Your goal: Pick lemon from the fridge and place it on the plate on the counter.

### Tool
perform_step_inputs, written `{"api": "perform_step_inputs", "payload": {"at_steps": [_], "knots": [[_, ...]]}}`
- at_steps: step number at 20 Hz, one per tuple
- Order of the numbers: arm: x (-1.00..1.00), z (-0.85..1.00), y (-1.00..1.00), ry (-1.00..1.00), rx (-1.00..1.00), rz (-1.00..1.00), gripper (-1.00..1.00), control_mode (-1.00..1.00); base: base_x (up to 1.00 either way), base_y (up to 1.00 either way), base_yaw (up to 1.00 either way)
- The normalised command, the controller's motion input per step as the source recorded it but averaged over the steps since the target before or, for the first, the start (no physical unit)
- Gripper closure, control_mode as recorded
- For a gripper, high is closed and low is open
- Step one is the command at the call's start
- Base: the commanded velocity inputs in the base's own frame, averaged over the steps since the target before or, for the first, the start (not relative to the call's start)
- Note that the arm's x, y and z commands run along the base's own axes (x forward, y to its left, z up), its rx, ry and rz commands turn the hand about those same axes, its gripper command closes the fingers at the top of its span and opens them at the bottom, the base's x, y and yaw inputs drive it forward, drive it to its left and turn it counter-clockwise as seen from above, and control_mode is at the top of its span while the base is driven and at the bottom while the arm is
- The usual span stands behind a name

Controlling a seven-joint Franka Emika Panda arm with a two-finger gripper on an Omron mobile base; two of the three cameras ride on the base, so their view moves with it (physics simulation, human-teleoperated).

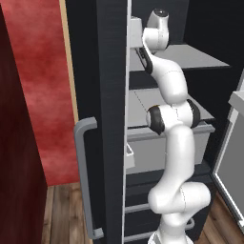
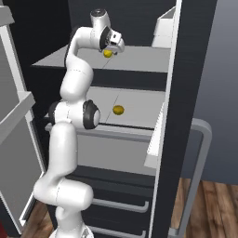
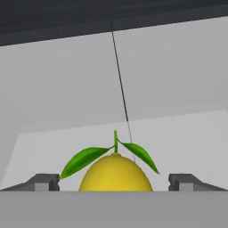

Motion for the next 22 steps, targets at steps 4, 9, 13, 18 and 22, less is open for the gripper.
{"api": "perform_step_inputs", "payload": {"at_steps": [4, 9, 13, 18, 22], "knots": [[-0.06, -0.21, 0.0, 0.01, 0.07, -0.02, 1.0, -1.0, 0.0, 0.0, 0.0], [0.0, -0.04, 0.0, 0.0, 0.01, 0.0, 1.0, -1.0, 0.0, 0.0, 0.0], [0.0, 0.0, 0.0, 0.0, 0.0, 0.0, 1.0, -1.0, 0.0, 0.0, 0.0], [-0.29, -0.05, 0.0, -0.14, -0.01, 0.0, 1.0, -1.0, 0.0, 0.0, 0.0], [-0.63, -0.12, -0.04, -0.25, 0.0, 0.0, 1.0, -1.0, 0.0, 0.0, 0.0]]}}
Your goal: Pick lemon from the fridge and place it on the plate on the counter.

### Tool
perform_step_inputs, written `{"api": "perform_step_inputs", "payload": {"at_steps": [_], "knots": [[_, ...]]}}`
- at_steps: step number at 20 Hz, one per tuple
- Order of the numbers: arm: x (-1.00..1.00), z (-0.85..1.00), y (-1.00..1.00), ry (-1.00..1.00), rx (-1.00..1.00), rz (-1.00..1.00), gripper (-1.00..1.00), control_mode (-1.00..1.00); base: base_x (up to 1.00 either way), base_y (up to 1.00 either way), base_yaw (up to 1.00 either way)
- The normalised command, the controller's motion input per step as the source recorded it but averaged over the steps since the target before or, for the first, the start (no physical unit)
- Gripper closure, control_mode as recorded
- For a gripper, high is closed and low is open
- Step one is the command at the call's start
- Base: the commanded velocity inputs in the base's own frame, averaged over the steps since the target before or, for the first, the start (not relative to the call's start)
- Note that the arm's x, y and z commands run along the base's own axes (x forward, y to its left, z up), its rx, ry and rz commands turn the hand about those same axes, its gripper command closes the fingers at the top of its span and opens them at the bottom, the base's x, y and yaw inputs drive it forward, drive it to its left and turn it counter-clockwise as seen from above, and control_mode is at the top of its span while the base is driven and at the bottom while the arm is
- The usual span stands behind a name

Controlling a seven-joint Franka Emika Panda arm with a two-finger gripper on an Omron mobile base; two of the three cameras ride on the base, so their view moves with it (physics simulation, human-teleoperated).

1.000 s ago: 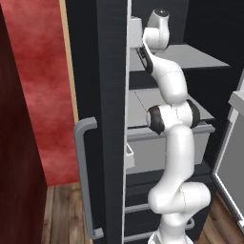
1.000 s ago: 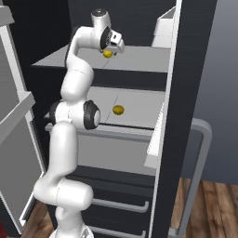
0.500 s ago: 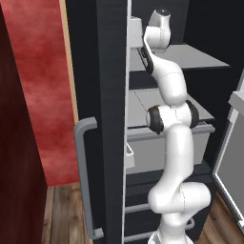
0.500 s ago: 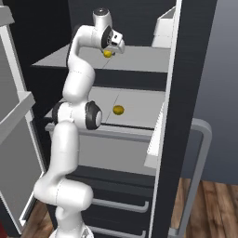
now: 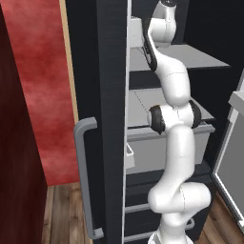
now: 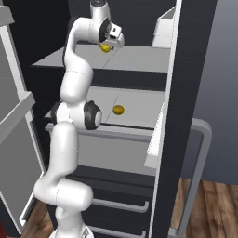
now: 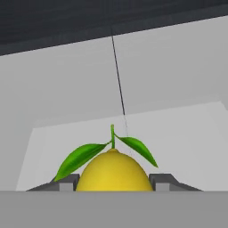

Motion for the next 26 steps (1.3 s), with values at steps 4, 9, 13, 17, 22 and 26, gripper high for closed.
{"api": "perform_step_inputs", "payload": {"at_steps": [4, 9, 13, 17, 22, 26], "knots": [[-0.53, -0.46, -0.17, -0.14, 0.0, -0.01, 1.0, -1.0, 0.0, 0.0, 0.0], [-0.67, -0.42, -0.19, -0.01, 0.0, -0.02, 1.0, -1.0, 0.0, 0.0, 0.0], [-0.92, -0.05, -0.09, -0.05, 0.0, -0.01, 1.0, -1.0, 0.0, 0.0, 0.0], [-0.84, -0.02, 0.0, -0.07, 0.0, 0.0, 1.0, -1.0, 0.0, 0.0, 0.0], [-0.8, -0.07, 0.0, -0.07, 0.0, 0.0, 1.0, -1.0, 0.0, 0.0, 0.0], [-0.74, -0.06, 0.0, -0.07, 0.0, 0.0, 1.0, -1.0, 0.0, 0.0, 0.0]]}}
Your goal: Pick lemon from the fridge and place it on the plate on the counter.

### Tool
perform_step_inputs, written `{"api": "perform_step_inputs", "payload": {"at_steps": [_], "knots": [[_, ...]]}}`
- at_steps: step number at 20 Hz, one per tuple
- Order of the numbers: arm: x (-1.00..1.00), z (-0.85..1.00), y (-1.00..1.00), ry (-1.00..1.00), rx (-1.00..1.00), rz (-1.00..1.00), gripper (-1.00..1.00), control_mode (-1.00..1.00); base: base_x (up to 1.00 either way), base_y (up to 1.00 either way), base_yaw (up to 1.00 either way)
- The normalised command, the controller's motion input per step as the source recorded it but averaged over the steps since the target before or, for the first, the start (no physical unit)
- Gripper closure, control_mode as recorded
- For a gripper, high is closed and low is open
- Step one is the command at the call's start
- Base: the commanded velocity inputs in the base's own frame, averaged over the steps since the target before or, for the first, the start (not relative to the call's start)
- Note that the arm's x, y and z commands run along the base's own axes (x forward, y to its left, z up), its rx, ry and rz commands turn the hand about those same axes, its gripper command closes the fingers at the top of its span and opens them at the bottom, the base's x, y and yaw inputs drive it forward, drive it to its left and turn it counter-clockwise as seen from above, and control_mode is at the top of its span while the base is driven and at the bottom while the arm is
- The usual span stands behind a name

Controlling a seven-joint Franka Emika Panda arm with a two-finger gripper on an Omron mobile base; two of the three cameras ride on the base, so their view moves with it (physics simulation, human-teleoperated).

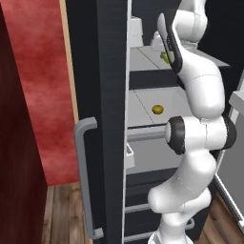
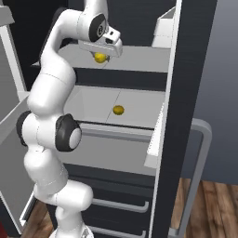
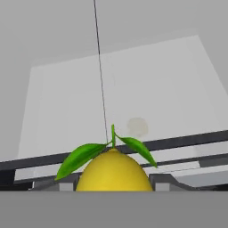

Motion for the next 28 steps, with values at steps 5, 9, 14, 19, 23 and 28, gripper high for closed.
{"api": "perform_step_inputs", "payload": {"at_steps": [5, 9, 14, 19, 23, 28], "knots": [[-0.7, -0.17, 0.0, -0.06, 0.0, 0.0, 1.0, -1.0, 0.0, 0.0, 0.0], [-0.79, -0.04, 0.0, -0.06, 0.0, 0.0, 1.0, -1.0, 0.0, 0.0, 0.0], [-0.95, 0.0, 0.0, -0.06, 0.0, 0.0, 1.0, -1.0, 0.0, 0.0, 0.0], [-1.0, 0.0, 0.0, -0.04, 0.0, 0.0, 1.0, -1.0, 0.0, 0.0, 0.0], [-0.99, 0.0, 0.0, -0.02, 0.0, 0.0, 1.0, -1.0, 0.0, 0.0, 0.0], [-0.96, -0.03, 0.0, 0.0, 0.0, 0.0, 1.0, -1.0, 0.0, 0.0, 0.0]]}}
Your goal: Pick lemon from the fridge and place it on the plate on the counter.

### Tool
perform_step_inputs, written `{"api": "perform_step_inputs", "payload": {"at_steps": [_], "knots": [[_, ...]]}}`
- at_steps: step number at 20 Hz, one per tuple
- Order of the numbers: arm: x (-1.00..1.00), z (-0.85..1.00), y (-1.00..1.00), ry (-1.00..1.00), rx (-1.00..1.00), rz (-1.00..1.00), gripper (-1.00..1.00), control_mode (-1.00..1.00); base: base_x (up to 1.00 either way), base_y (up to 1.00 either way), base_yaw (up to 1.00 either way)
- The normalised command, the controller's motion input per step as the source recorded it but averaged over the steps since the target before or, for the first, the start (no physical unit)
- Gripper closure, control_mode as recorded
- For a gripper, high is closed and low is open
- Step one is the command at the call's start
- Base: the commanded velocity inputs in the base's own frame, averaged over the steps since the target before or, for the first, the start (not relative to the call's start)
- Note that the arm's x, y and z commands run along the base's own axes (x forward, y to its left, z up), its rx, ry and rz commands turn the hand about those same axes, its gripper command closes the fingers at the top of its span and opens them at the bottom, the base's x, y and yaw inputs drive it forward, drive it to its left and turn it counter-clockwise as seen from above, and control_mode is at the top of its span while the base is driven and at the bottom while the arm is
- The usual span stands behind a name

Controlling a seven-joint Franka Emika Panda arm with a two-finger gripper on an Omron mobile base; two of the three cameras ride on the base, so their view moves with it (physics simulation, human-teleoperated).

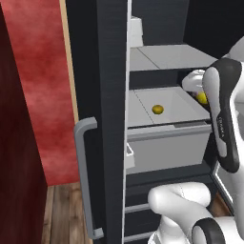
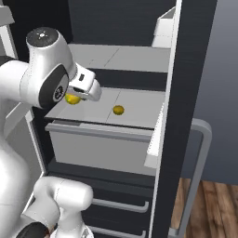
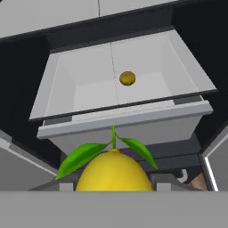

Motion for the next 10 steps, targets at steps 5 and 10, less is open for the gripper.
{"api": "perform_step_inputs", "payload": {"at_steps": [5, 10], "knots": [[-0.65, -0.22, 0.04, 0.03, -0.09, 0.0, 1.0, -1.0, 0.0, 0.0, 0.0], [-0.36, -0.24, 0.13, 0.13, -0.14, 0.0, 1.0, -1.0, 0.0, 0.0, 0.0]]}}
